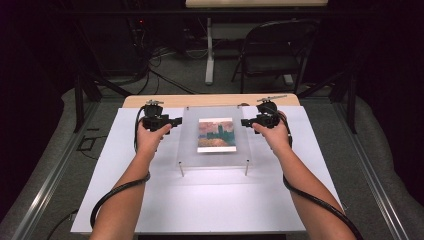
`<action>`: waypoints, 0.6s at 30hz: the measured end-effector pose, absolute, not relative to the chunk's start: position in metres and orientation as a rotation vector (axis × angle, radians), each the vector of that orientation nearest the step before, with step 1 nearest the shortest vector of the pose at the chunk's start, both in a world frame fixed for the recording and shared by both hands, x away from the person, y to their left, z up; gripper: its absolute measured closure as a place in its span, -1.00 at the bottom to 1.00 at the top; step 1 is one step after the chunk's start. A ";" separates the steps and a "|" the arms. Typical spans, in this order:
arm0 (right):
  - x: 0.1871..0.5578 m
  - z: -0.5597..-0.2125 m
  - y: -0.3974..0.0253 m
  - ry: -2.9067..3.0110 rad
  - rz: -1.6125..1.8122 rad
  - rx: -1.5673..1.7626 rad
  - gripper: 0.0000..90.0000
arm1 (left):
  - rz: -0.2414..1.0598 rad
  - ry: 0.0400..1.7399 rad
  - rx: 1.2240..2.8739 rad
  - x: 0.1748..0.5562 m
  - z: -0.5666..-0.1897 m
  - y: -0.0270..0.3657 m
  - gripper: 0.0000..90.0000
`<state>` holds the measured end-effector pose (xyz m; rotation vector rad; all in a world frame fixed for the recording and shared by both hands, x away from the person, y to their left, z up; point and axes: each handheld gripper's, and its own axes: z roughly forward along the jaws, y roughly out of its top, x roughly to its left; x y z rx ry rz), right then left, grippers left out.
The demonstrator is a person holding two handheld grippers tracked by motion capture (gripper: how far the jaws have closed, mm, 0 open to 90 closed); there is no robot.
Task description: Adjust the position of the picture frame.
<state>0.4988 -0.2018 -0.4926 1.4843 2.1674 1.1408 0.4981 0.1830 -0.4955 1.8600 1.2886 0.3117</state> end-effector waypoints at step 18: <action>0.506 -0.520 -0.184 2.192 1.166 1.571 -0.48 | 0.207 1.337 1.888 0.506 -0.523 0.151 -0.28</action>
